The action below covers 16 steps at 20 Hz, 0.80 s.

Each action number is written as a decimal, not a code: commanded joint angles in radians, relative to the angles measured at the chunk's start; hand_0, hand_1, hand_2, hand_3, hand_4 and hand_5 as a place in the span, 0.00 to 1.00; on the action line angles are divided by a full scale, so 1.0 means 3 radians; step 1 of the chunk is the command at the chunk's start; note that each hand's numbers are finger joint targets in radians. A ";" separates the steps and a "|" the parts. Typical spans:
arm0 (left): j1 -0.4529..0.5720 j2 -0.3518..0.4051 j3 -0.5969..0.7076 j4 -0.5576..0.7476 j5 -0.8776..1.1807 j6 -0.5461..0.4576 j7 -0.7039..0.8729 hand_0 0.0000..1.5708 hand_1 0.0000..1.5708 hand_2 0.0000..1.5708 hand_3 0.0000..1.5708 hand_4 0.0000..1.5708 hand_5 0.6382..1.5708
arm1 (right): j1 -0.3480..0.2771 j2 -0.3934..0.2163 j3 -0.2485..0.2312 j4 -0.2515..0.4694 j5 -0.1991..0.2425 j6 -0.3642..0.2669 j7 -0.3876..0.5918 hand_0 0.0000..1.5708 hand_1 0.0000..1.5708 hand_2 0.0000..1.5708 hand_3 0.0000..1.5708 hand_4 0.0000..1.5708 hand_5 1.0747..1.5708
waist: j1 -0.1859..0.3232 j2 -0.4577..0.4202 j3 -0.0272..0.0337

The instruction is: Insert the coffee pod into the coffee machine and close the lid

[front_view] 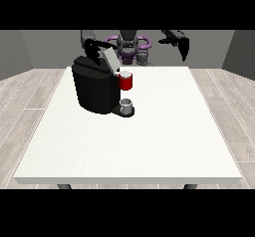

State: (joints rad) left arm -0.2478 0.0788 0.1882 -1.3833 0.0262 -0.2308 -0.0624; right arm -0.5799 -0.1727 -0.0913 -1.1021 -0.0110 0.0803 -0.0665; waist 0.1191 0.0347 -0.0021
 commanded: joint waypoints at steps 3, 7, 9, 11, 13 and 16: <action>0.0072 0.0072 -0.0038 -0.0030 0.0017 -0.0007 -0.0033 0.00 0.00 0.00 0.00 0.00 1.00 | -0.0123 0.0119 0.0035 0.0187 0.0085 -0.0091 -0.0042 0.00 0.00 0.00 0.00 0.00 1.00 | 0.0023 0.0067 0.0007; 0.0004 0.0117 -0.0008 0.0049 0.0006 0.0053 -0.0081 0.00 0.00 0.00 0.00 0.00 1.00 | -0.0220 0.0093 0.0049 0.0204 0.0101 -0.0009 -0.0080 0.00 0.00 0.00 0.00 0.00 1.00 | -0.0013 0.0129 0.0007; -0.0072 0.0040 -0.0052 -0.0047 -0.0026 0.0176 -0.0055 0.00 0.00 0.00 0.00 0.00 1.00 | -0.0294 0.0086 0.0055 0.0291 0.0187 -0.0091 -0.0142 0.00 0.00 0.00 0.00 0.00 1.00 | 0.0044 0.0173 0.0007; -0.0055 0.0081 -0.0064 0.0023 0.0027 0.0047 -0.0083 0.00 0.00 0.00 0.00 0.00 1.00 | -0.0392 0.0110 0.0001 0.0298 0.0134 -0.0127 -0.0093 0.00 0.00 0.00 0.00 0.00 1.00 | 0.0065 0.0215 0.0007; -0.0015 0.0133 -0.0001 0.0143 -0.0005 0.0089 -0.0225 0.00 0.00 0.00 0.00 0.00 1.00 | -0.0409 0.0079 0.0043 0.0239 0.0085 0.0039 0.0054 0.00 0.00 0.00 0.00 0.00 1.00 | -0.0027 0.0148 0.0007; -0.0065 0.0115 -0.0047 0.0092 0.0061 0.0073 -0.0030 0.00 0.00 0.00 0.00 0.00 1.00 | -0.0528 0.0096 0.0071 0.0348 0.0196 -0.0043 0.0047 0.00 0.00 0.00 0.00 0.07 1.00 | 0.0045 0.0153 0.0007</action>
State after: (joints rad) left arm -0.2572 0.1074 0.1773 -1.3616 0.0306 -0.2044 -0.0917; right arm -0.6957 -0.1414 -0.0723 -1.0294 0.0356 0.0637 -0.0770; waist 0.1269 0.0762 -0.0014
